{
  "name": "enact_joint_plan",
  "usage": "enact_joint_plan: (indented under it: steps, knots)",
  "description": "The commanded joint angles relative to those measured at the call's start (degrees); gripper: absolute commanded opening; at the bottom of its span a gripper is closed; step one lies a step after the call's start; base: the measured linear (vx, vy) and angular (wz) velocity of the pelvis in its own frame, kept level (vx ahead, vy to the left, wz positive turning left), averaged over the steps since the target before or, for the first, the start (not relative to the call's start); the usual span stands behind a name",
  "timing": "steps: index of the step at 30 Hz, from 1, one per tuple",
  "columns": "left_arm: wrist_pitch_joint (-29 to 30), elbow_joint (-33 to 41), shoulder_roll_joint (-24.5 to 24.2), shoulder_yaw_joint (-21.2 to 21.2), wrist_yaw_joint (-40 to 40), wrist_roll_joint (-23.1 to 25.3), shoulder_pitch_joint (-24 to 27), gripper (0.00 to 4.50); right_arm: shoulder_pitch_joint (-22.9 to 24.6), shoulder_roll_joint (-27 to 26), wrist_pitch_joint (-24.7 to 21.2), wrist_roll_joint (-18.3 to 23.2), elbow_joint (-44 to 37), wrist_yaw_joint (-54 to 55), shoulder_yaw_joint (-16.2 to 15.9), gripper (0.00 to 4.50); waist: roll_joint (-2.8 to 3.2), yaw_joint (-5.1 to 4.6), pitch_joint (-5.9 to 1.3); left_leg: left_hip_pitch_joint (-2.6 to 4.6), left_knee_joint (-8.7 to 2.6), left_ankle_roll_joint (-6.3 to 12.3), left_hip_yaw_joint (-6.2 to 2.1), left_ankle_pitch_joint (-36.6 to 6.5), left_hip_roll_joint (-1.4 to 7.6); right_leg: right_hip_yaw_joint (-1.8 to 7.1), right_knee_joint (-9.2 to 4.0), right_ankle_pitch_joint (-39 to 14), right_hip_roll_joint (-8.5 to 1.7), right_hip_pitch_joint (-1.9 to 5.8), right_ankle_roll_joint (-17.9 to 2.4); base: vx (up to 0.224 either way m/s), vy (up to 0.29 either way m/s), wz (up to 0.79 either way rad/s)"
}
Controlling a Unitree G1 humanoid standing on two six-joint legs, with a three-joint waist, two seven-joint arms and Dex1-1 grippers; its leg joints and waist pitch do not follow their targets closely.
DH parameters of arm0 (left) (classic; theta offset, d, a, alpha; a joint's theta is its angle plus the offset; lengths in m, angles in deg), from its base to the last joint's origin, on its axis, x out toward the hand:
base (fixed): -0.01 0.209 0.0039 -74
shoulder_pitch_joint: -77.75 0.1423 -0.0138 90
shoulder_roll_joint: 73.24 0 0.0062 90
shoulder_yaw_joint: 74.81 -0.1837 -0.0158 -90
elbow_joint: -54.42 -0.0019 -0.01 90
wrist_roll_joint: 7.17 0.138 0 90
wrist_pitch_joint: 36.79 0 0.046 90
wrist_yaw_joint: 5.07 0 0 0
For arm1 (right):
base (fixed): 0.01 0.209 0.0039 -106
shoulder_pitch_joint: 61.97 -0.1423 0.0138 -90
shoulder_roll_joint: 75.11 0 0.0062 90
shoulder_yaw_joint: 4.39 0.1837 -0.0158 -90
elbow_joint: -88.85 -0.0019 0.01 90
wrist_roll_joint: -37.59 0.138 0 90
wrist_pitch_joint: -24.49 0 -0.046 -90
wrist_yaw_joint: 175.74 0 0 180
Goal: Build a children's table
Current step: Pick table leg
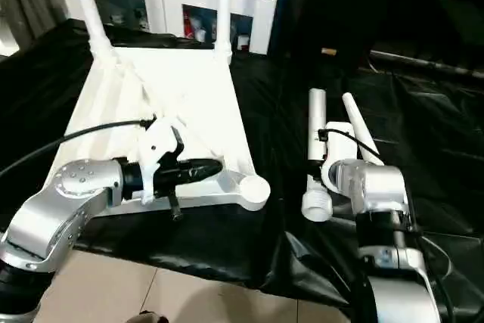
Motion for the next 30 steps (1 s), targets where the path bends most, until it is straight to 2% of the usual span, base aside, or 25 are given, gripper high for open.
enact_joint_plan:
  steps: [1, 5, 8, 9, 13, 14, 17, 18, 19, 21, 24, 25, 27, 30]
  knots:
    - [0.91, 2.13, -0.81, -1.23, -1.87, -1.36, -1.09, 0.00, 0.32, 0.88, -2.32, 1.05, 3.31, 0.11, 1.30, 1.85, 0.31, -0.26, -3.67, 2.56, -4.03, -6.58, -0.98, -19.81, 1.55, 1.62, -4.93, -16.05, -2.11, 0.91, -6.83, 0.000, 0.000, 0.00]
    - [1.67, 2.75, -2.27, -1.69, -3.68, -1.94, -1.74, 0.00, -0.59, 2.23, -2.93, 1.87, 5.69, -1.18, 2.56, 1.77, 0.49, -0.20, -3.66, 2.47, -4.03, -6.76, -1.01, -19.76, 1.51, 1.61, -4.91, -16.66, -2.14, 0.91, -6.71, 0.000, 0.000, 0.00]
    - [1.93, 2.86, -2.69, -1.68, -3.97, -1.90, -1.95, 0.00, -1.25, 2.76, -2.47, 2.15, 7.34, -1.35, 3.36, 1.75, 0.41, -0.23, -3.73, 2.47, -4.00, -6.85, -1.00, -19.66, 1.50, 1.58, -4.96, -16.65, -2.14, 0.90, -6.71, 0.000, 0.000, 0.00]
    - [2.06, 2.95, -2.78, -1.63, -3.99, -1.95, -1.95, 0.34, -1.42, 2.84, -2.39, 2.30, 7.75, -1.39, 3.61, 1.74, 0.37, -0.23, -3.74, 2.48, -4.00, -6.89, -1.00, -19.62, 1.51, 1.57, -4.93, -16.58, -2.13, 0.89, -6.76, 0.000, 0.000, 0.00]
    - [3.70, 3.06, -2.95, -0.83, -3.03, -2.68, -2.39, 0.49, -2.16, 3.04, -1.78, 3.26, 8.87, -0.32, 5.19, 1.72, 0.46, -0.26, -3.79, 2.47, -3.96, -7.01, -0.98, -19.46, 1.50, 1.55, -4.79, -15.62, -2.09, 0.88, -7.15, 0.000, 0.000, 0.00]
    - [3.24, 2.49, -2.58, -0.36, -1.83, -2.03, -2.83, 0.81, -2.38, 3.14, -1.38, 3.23, 9.11, 0.27, 5.66, 1.72, 0.40, -0.29, -3.77, 2.36, -4.00, -7.02, -1.00, -19.50, 1.48, 1.53, -4.82, -15.69, -2.05, 0.95, -7.17, 0.000, 0.000, 0.00]
    - [3.34, 1.76, -1.64, 0.31, -0.06, -1.42, -3.24, 0.91, -2.53, 3.32, -1.03, 3.32, 9.50, 0.36, 5.83, 1.71, 0.42, -0.27, -3.81, 2.49, -3.96, -7.12, -0.97, -19.74, 1.50, 1.53, -4.87, -15.86, -2.05, 0.89, -7.20, 0.000, 0.000, 0.00]
    - [5.40, 1.19, -1.24, 0.15, 2.63, 0.25, -3.66, 0.91, -2.55, 3.32, -0.77, 3.72, 9.67, 0.42, 6.30, 1.71, 0.42, -0.27, -3.82, 2.44, -3.97, -7.11, -0.99, -19.76, 1.50, 1.52, -4.82, -15.78, -2.04, 0.94, -7.19, 0.000, 0.000, 0.00]
    - [6.33, 0.61, -1.34, -0.51, 4.60, 2.24, -3.89, 1.15, -2.50, 3.25, -0.58, 4.01, 9.55, 0.49, 6.67, 1.71, 0.37, -0.29, -3.81, 2.53, -3.94, -7.07, -1.02, -20.04, 1.53, 1.51, -4.86, -16.05, -2.04, 0.88, -6.89, 0.000, 0.000, 0.00]
    - [6.07, 0.36, -1.22, -0.56, 5.14, 2.73, -3.93, 1.25, -2.46, 3.28, -0.52, 4.02, 9.46, 0.51, 6.66, 1.71, 0.33, -0.29, -3.82, 2.39, -3.94, -6.91, -1.06, -19.79, 1.47, 1.49, -4.96, -16.64, -2.09, 1.00, -6.49, 0.000, 0.000, 0.00]
    - [5.81, -1.39, 0.85, 1.00, 8.34, 2.89, -4.42, 1.41, -1.97, 3.17, -0.33, 4.51, 8.05, 0.51, 7.16, 1.70, 0.25, -0.25, -3.93, 2.24, -3.91, -6.61, -1.02, -18.52, 1.47, 1.48, -4.87, -15.39, -2.04, 1.08, -6.61, 0.000, 0.000, 0.00]
    - [2.80, -2.69, 2.76, 2.31, 10.33, 2.84, -4.60, 1.63, -1.60, 2.91, 0.26, 4.95, 6.62, 0.07, 7.37, 1.69, 0.40, -0.15, -3.94, 2.29, -3.89, -6.59, -1.03, -18.31, 1.47, 1.46, -4.89, -14.74, -2.07, 1.08, -6.91, 0.000, 0.000, 0.00]
    - [0.91, -3.44, 3.81, 3.00, 11.47, 2.91, -4.70, 1.75, -1.40, 2.75, 0.60, 5.21, 5.81, -0.19, 7.48, 1.66, 0.28, -0.08, -3.96, 2.25, -3.86, -6.38, -0.99, -18.13, 1.49, 1.49, -5.01, -14.10, -2.07, 1.16, -6.91, 0.000, 0.000, 0.00]
    - [2.12, -5.71, 8.18, 7.10, 16.44, 1.13, -6.27, 2.00, -0.11, 1.59, 6.46, 7.65, 0.34, -3.03, 8.36, 1.37, 0.09, -0.05, -4.04, 1.98, -3.79, -5.58, -0.89, -17.62, 1.45, 1.51, -4.93, -12.77, -2.26, 1.36, -7.40, 0.000, 0.000, 0.00]
